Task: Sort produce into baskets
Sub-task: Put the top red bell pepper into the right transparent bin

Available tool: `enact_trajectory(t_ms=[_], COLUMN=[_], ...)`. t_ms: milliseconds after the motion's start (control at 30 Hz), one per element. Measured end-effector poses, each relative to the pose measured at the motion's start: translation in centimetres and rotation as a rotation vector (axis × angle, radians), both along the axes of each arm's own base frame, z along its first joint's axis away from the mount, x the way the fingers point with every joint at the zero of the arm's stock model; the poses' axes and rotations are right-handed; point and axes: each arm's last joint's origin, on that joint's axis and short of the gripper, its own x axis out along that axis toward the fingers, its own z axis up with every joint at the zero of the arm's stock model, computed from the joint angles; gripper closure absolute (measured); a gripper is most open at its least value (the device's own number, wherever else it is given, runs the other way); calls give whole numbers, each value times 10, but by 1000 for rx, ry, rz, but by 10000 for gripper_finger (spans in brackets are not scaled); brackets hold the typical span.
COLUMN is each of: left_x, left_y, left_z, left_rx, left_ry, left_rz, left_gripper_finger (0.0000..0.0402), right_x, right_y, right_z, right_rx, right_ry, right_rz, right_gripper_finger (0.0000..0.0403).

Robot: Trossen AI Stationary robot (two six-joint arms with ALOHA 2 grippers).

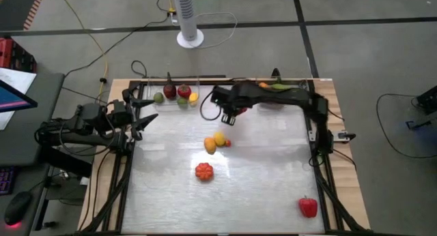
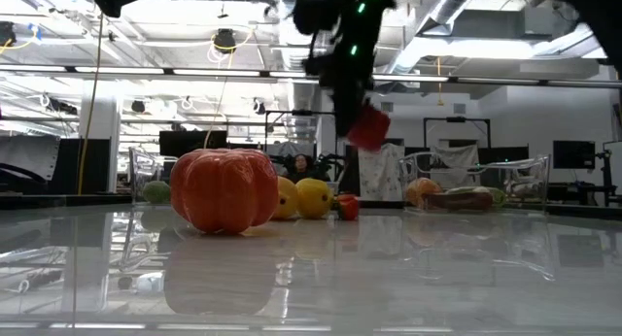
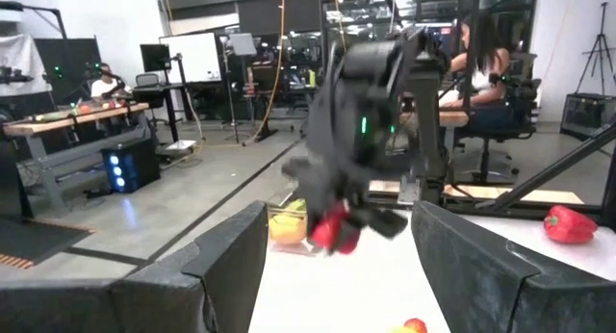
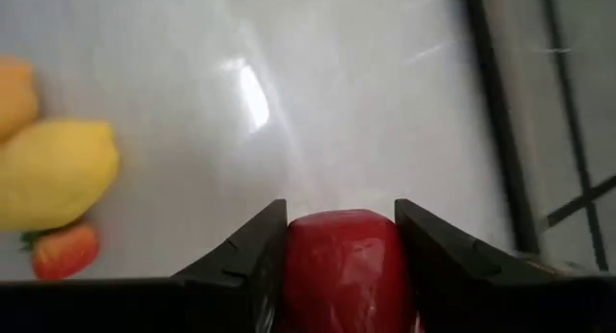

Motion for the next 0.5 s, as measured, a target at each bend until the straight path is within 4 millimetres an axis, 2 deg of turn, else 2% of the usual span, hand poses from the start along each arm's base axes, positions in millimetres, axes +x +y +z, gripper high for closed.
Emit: enact_trajectory(t_ms=[67, 200, 367, 500], left_x=[0, 0, 0, -1], left_y=[0, 0, 0, 1], left_z=[0, 1, 3, 5], left_rx=[0, 15, 27, 31], left_ry=[-5, -10, -25, -40], left_rz=[0, 1, 14, 23], left_gripper_finger=[157, 157, 157, 157], right_x=[-12, -39, -79, -107], right_y=[2, 6, 2, -13], right_z=[19, 40, 45, 34], right_rx=[-41, -104, -232, -270], right_ry=[-48, -97, -123, -184], right_rz=[-31, -90, -193, -275], right_gripper_finger=[202, 202, 202, 201])
